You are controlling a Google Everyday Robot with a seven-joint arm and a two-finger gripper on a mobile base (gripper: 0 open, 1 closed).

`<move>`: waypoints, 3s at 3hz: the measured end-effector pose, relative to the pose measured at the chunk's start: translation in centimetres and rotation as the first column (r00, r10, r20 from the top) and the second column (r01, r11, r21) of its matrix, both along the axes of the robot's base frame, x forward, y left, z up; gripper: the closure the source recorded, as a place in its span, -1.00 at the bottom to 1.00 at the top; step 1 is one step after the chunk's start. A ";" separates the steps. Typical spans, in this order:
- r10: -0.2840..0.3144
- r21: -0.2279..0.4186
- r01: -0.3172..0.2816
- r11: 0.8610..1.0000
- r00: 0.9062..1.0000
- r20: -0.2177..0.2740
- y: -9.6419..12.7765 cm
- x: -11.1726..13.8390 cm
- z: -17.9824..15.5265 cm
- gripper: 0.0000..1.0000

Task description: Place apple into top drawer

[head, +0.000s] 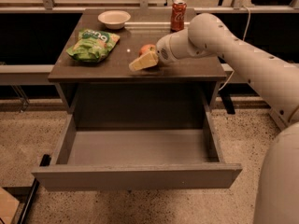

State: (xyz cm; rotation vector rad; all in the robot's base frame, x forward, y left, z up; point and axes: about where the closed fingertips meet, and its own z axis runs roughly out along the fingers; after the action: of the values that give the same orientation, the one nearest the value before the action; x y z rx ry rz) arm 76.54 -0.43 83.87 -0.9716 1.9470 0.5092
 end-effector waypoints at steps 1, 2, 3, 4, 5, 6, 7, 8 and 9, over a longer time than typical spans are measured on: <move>-0.015 0.022 0.015 1.000 1.000 0.009 0.0 0.6 -0.4 -0.19; -0.024 0.042 0.024 0.999 1.000 0.017 -0.6 -0.3 0.5 0.28; 0.007 0.033 -0.008 0.999 1.000 0.028 -1.7 -3.1 2.2 0.73; 0.105 -0.042 -0.104 0.994 0.993 0.048 -3.1 -8.0 4.3 1.00; 0.292 -0.084 -0.288 0.954 0.955 0.047 -2.9 -12.8 4.6 1.00; 0.479 -0.117 -0.475 0.872 0.878 0.014 -2.0 -16.4 3.6 1.00; 0.626 -0.090 -0.629 0.772 0.777 -0.067 -1.4 -20.1 0.9 1.00; 0.679 -0.047 -0.685 0.727 0.728 -0.097 -0.8 -22.0 -0.9 1.00; 0.651 -0.005 -0.658 0.753 0.745 -0.147 -0.7 -23.5 -4.1 1.00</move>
Offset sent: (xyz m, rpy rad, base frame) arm -0.0143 -0.0200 0.0205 0.0652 -0.0343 -0.0449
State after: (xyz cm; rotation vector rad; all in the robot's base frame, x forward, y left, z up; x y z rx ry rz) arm 53.07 -1.17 79.77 -1.7161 1.6950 0.9403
